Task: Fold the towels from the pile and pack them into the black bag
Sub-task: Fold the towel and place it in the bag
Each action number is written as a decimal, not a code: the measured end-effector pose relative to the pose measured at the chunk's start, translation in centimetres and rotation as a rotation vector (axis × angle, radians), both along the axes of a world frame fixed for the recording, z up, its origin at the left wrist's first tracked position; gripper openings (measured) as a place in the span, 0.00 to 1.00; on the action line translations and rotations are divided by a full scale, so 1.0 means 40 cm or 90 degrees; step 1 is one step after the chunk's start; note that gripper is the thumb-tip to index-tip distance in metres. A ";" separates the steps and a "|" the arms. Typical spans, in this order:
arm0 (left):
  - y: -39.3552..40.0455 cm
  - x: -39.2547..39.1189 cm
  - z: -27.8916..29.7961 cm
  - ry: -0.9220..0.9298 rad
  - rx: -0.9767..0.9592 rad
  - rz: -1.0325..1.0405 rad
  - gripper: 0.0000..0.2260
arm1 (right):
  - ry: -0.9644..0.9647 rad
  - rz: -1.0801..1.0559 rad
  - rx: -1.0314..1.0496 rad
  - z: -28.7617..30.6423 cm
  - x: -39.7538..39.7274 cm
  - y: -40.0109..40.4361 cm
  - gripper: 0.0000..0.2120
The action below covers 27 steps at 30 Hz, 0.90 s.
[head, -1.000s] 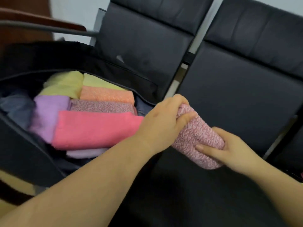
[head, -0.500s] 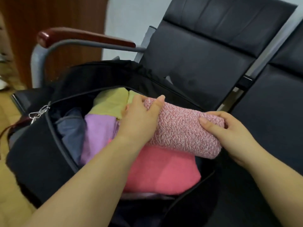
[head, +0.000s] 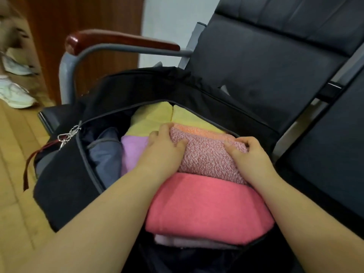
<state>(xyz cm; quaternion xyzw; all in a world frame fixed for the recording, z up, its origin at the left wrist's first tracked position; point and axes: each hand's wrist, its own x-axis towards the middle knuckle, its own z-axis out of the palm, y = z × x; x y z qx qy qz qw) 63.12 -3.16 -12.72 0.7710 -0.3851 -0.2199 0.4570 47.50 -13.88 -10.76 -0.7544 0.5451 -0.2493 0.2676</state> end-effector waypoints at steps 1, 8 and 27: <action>-0.002 0.002 0.000 0.004 0.008 -0.004 0.25 | 0.015 0.003 0.007 0.002 -0.002 0.003 0.22; 0.007 0.008 0.023 -0.077 0.105 -0.010 0.28 | 0.085 0.025 0.030 0.030 -0.023 0.020 0.26; 0.018 -0.105 0.061 -0.479 0.306 -0.207 0.31 | 0.353 0.216 -0.096 0.022 -0.134 0.149 0.33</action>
